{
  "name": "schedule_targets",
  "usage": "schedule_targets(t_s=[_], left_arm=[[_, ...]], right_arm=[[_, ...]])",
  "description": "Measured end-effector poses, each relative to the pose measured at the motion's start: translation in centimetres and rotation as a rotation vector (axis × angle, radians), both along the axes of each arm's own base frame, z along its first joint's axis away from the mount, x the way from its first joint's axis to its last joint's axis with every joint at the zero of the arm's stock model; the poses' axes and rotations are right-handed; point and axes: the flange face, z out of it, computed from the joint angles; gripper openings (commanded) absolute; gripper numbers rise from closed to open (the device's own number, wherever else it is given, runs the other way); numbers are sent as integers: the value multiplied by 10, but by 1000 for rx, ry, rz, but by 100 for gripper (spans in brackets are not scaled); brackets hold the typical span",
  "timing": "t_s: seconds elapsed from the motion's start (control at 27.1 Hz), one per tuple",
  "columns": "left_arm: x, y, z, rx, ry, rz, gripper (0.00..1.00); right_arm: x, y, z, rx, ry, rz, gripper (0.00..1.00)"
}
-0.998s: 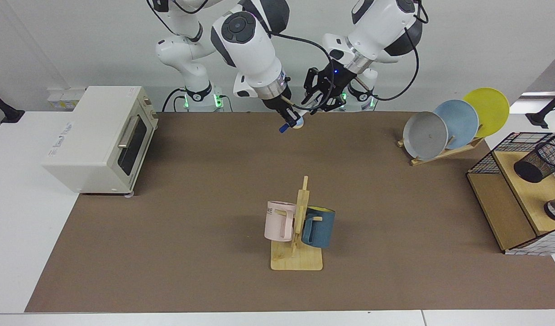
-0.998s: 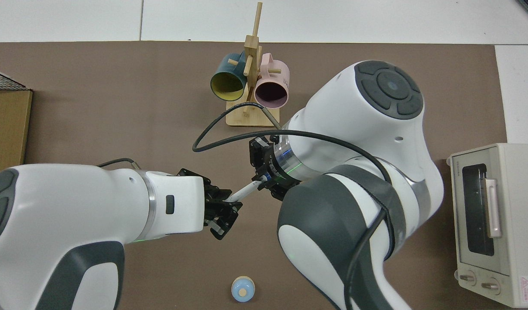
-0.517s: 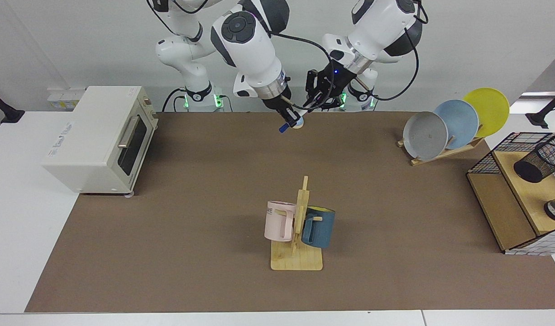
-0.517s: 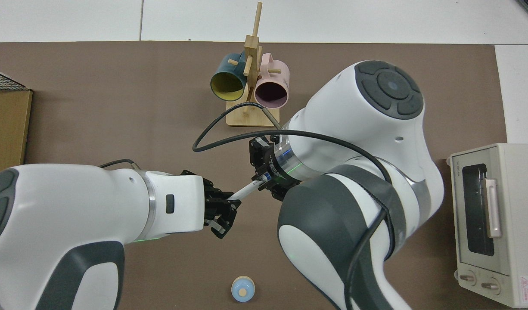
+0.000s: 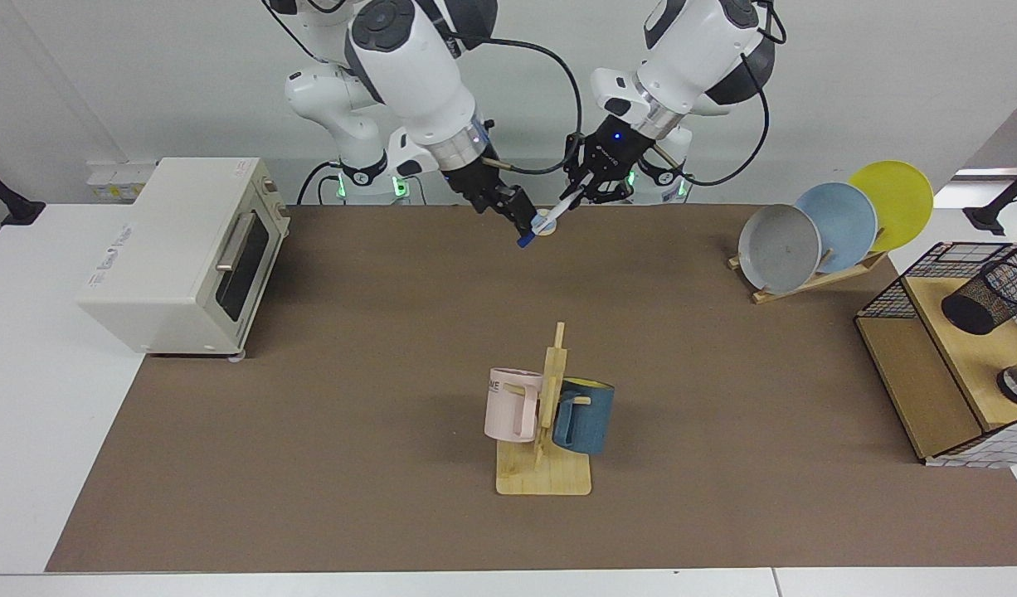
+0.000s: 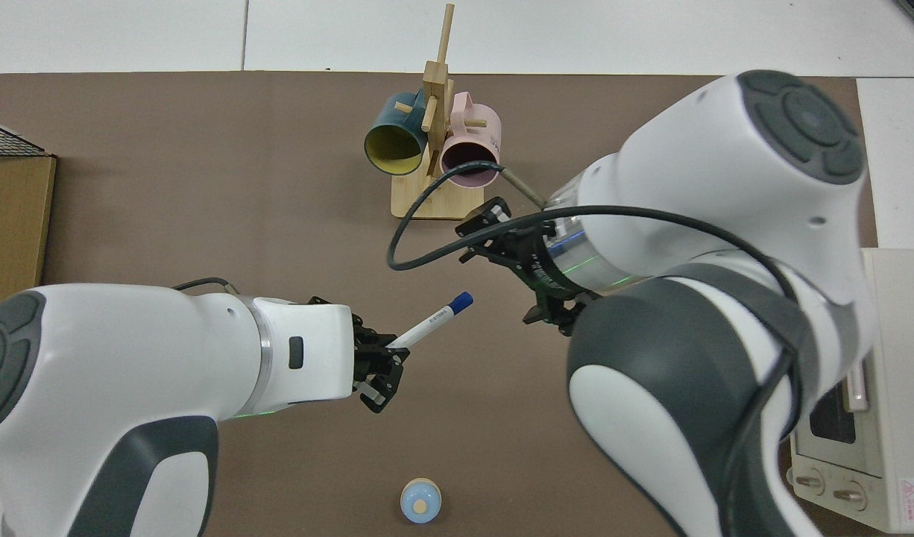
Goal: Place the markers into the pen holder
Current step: 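Open the right gripper and withdraw while the left gripper pulls the marker away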
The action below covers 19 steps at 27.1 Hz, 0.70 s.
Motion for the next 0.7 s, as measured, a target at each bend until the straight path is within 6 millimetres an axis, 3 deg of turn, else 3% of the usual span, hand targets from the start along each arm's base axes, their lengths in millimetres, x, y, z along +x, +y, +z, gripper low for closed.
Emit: schedule_targets(t_s=[0.52,0.7], left_arm=[[5,19,-7,79,6,1,0],[8,29,-10,126,5,0,0]], right_arm=[[22,-168,22,-269,-176,576,100],[23,-199,27,-406,-169,745,100]])
